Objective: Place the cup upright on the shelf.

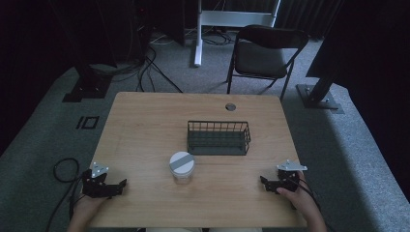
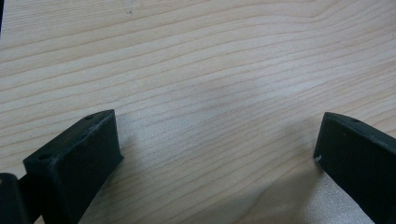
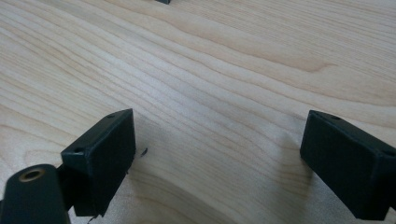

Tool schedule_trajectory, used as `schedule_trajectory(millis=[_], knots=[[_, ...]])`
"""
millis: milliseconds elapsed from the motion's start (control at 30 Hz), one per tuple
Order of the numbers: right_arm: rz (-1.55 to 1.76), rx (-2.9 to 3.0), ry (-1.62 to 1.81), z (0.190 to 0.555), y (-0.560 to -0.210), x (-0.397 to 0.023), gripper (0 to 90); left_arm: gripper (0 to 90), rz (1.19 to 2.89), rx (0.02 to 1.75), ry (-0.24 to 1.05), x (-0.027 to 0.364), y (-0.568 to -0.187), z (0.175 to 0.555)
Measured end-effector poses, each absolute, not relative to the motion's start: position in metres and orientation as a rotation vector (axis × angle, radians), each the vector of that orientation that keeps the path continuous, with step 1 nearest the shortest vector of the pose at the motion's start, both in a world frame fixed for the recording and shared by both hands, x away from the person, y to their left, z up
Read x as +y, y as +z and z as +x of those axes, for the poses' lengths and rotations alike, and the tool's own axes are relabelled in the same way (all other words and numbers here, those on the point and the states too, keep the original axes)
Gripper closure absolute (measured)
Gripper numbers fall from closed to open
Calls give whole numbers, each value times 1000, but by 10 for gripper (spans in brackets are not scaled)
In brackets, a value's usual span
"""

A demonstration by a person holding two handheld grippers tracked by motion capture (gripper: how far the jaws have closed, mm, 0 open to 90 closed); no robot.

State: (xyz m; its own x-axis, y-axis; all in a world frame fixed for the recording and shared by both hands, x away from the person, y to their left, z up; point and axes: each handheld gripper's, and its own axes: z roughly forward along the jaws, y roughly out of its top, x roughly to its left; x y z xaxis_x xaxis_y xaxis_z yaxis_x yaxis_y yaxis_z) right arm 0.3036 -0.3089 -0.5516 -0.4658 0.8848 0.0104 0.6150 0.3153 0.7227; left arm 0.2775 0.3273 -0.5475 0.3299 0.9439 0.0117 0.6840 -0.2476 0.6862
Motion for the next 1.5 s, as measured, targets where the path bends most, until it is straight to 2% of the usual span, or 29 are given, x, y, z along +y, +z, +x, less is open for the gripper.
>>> schedule_trajectory(millis=[767, 1500], knots=[[1302, 2187, 1006, 303, -547, -305, 106, 6, 2017, 1425, 579, 327, -548, 277], [1171, 2248, 1128, 302, -531, -264, 106, 6, 2014, 1425, 580, 327, -548, 277]])
